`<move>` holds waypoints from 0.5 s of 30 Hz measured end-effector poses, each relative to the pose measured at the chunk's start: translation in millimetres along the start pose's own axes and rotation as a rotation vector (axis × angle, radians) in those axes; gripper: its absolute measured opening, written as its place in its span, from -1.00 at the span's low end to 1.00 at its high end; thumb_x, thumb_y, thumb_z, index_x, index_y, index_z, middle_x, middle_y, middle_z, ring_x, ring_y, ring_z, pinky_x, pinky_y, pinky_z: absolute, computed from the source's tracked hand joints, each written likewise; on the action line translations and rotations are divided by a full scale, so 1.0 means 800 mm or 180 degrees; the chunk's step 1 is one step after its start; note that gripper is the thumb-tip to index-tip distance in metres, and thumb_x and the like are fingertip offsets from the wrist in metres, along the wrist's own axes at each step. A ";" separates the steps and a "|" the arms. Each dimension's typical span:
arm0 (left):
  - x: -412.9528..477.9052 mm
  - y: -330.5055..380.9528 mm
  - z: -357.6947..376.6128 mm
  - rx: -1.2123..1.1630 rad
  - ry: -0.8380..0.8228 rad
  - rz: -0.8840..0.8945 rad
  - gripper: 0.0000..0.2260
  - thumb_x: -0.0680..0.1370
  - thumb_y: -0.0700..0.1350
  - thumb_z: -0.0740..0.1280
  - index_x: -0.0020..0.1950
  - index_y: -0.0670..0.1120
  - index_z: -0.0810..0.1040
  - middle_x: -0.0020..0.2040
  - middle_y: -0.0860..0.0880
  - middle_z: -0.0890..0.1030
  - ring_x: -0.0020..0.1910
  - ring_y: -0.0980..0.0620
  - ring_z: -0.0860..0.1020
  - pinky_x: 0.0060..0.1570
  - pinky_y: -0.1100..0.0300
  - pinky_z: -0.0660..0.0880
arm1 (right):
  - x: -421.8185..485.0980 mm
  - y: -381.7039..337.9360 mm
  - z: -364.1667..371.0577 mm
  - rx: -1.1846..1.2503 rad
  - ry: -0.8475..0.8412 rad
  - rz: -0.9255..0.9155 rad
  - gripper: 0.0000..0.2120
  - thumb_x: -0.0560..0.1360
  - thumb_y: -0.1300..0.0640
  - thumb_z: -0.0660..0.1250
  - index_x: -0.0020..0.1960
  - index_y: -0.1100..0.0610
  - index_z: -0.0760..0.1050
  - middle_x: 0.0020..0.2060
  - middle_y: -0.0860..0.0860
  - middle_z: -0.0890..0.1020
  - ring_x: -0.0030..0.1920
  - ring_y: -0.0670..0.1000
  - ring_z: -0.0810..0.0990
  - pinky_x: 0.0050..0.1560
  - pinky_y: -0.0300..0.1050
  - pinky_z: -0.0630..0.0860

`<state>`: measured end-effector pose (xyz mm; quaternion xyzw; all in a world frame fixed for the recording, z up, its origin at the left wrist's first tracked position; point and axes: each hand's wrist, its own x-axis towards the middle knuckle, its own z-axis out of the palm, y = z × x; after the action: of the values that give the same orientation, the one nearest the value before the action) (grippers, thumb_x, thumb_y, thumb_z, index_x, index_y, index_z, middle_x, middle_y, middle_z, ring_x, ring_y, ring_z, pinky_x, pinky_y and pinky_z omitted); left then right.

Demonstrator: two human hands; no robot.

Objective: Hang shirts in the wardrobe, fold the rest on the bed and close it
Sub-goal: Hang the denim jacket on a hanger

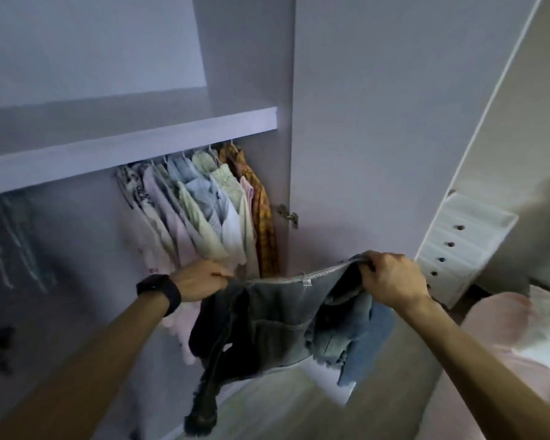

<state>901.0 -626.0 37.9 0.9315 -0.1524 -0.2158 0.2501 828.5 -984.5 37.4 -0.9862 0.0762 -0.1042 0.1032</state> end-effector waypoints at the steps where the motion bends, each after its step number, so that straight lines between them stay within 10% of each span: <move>1: -0.009 -0.007 0.006 0.0020 -0.0022 -0.0097 -0.82 0.59 -0.15 0.24 -0.05 -0.03 0.64 -0.29 0.21 0.54 -0.30 0.16 0.46 -0.31 0.38 0.33 | 0.007 -0.006 0.006 0.0178 -0.0130 -0.0032 -0.73 0.60 -0.01 0.22 0.24 -0.08 0.59 0.04 0.13 0.70 0.06 0.26 0.64 0.05 0.07 0.57; 7: -0.064 -0.049 0.019 -0.1286 0.0157 -0.0807 -0.80 0.59 -0.10 0.34 0.08 -0.22 0.58 -0.26 -0.13 0.54 -0.43 0.04 0.50 -0.34 0.18 0.46 | 0.052 -0.060 0.044 0.2529 -0.1356 0.0395 -0.83 0.54 0.30 0.28 0.06 0.23 0.62 -0.34 0.07 0.72 -0.31 0.01 0.71 -0.18 -0.09 0.68; 15: -0.126 -0.111 0.008 -0.1522 0.0287 -0.0917 -0.81 0.49 0.07 0.49 -0.04 -0.03 0.65 -0.13 0.00 0.73 -0.13 0.09 0.66 -0.06 0.18 0.57 | 0.074 -0.098 0.050 0.1422 -0.1561 -0.0888 -0.93 0.49 0.20 0.41 -0.10 0.04 0.64 -0.31 -0.05 0.72 -0.24 -0.03 0.71 -0.02 -0.01 0.65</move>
<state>827.0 -515.9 18.5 0.8668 0.0481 -0.2373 0.4359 904.5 -911.0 27.5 -0.9359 -0.1109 0.1084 0.3162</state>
